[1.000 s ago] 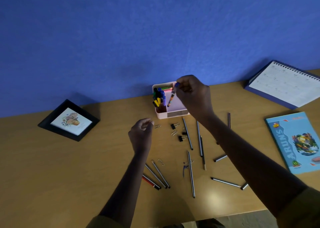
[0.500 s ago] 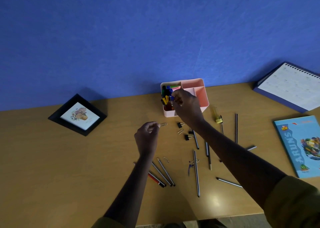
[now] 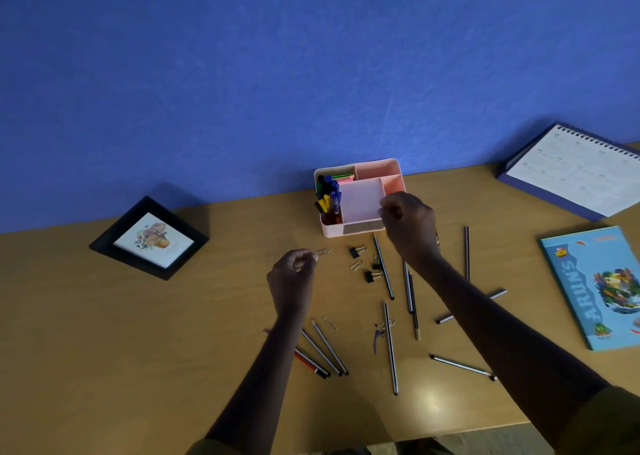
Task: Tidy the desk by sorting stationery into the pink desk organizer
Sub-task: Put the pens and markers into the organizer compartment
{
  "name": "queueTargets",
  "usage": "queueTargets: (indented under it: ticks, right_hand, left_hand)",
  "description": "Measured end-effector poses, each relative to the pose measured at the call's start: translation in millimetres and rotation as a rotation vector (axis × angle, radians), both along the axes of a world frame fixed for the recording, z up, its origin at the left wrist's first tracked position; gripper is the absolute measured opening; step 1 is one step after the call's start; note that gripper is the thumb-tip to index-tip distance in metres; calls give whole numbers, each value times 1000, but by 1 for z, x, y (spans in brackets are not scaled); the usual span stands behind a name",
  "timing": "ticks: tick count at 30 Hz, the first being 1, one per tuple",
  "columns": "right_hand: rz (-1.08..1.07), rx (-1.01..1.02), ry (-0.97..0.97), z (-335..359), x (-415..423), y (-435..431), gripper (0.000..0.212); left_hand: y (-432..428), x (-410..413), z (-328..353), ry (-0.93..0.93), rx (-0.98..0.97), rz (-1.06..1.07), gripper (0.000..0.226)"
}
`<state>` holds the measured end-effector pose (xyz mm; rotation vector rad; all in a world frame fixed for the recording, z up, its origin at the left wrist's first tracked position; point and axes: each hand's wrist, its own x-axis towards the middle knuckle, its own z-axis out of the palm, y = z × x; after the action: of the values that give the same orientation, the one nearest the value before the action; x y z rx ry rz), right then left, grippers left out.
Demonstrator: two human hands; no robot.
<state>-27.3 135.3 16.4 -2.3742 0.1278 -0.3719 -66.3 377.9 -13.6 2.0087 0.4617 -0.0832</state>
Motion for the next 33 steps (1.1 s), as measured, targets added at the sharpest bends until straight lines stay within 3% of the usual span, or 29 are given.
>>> queueTargets:
  ticks: [5, 11, 14, 25, 33]
  right_hand:
    - [-156, -52, 134, -15, -33, -62, 8]
    - [-321, -45, 584, -43, -62, -87, 18]
    - [-366, 12, 663, -51, -69, -82, 19]
    - [-482, 99, 585, -42, -81, -78, 28]
    - [-110, 128, 337, -6, -104, -28, 18]
  left_hand:
    - [-7, 0, 0, 9, -8, -12, 12]
    - [-22, 0, -3, 124, -102, -51, 9]
    - [-35, -3, -2, 198, -166, -55, 7]
    - [-79, -8, 15, 250, -353, -116, 11]
    - [-93, 4, 35, 211, -512, -128, 13]
